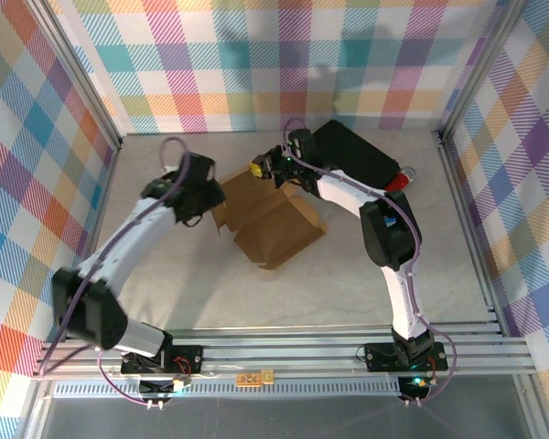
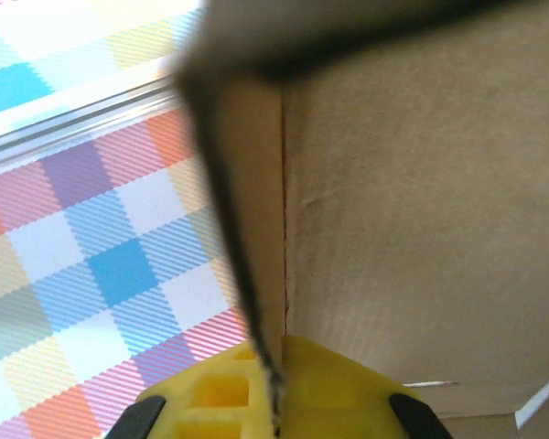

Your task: Fold the paper box

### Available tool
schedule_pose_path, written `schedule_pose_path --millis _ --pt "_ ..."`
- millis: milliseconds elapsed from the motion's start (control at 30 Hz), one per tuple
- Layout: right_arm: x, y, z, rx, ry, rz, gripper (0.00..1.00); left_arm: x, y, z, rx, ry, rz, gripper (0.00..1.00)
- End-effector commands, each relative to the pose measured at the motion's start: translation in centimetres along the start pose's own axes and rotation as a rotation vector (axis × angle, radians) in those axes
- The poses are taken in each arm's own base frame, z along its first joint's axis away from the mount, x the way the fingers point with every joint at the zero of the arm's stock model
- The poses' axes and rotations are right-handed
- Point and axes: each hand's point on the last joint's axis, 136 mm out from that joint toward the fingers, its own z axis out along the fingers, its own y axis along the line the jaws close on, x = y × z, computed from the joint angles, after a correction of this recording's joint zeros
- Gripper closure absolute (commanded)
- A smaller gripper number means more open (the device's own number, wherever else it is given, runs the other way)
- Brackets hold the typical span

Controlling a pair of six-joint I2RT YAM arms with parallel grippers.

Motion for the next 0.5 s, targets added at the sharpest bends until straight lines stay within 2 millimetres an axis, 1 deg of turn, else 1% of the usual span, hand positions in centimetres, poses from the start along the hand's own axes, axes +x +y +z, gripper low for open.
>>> schedule_pose_path --millis 0,33,133,200,267,367,467 --pt "1.3 3.0 -0.4 -0.137 0.082 -0.139 1.00 0.4 0.3 -0.5 0.137 0.110 -0.134 0.39" --pt "1.6 3.1 -0.4 -0.151 0.099 -0.153 1.00 0.1 0.4 -0.3 0.161 0.115 -0.136 0.42" --pt "2.4 3.4 -0.4 -0.192 0.148 -0.225 1.00 -0.5 3.2 0.9 0.088 0.117 -0.147 0.54" --pt "2.7 2.6 -0.2 -0.193 0.178 -0.254 1.00 -0.7 5.1 1.7 0.043 0.102 -0.160 0.58" --pt "2.8 1.0 0.1 -0.152 0.195 -0.253 1.00 -0.6 6.4 2.6 0.024 0.090 -0.167 0.58" --pt "2.7 -0.9 0.2 -0.112 0.199 -0.242 1.00 -0.1 7.1 3.9 0.026 0.118 -0.175 0.60" --pt "2.5 -1.6 0.6 -0.101 0.201 -0.233 1.00 0.6 7.5 4.9 0.017 0.142 -0.143 0.64"
